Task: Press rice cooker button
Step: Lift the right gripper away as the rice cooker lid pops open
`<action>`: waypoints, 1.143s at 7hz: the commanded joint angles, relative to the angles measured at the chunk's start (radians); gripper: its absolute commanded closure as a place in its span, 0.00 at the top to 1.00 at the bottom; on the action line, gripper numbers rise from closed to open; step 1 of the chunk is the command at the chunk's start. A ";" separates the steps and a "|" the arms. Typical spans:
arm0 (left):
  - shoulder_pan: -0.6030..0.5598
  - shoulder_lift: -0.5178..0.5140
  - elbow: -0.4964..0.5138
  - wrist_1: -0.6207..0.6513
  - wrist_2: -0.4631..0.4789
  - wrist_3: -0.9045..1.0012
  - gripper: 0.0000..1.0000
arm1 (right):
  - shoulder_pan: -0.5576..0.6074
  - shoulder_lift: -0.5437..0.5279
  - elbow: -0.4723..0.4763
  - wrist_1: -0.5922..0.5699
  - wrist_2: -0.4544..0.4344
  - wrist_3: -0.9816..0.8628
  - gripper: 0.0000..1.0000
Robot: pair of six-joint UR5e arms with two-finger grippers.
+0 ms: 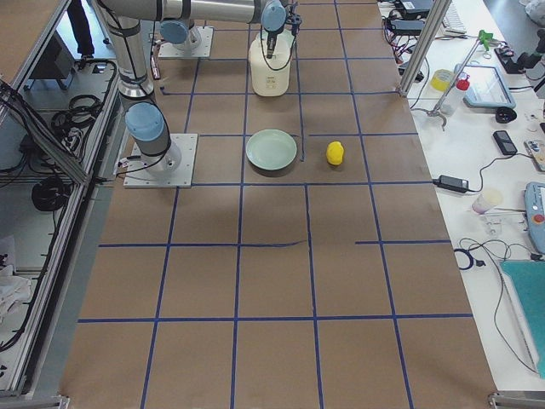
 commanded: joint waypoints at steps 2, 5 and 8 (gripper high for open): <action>0.000 0.000 0.001 0.000 0.000 0.000 1.00 | -0.005 -0.034 -0.039 0.011 -0.031 -0.005 1.00; 0.000 0.000 0.000 0.000 0.000 0.000 1.00 | -0.087 -0.068 -0.163 0.169 -0.036 -0.087 1.00; 0.000 0.000 0.000 0.000 0.000 0.001 1.00 | -0.227 -0.083 -0.270 0.226 -0.033 -0.265 1.00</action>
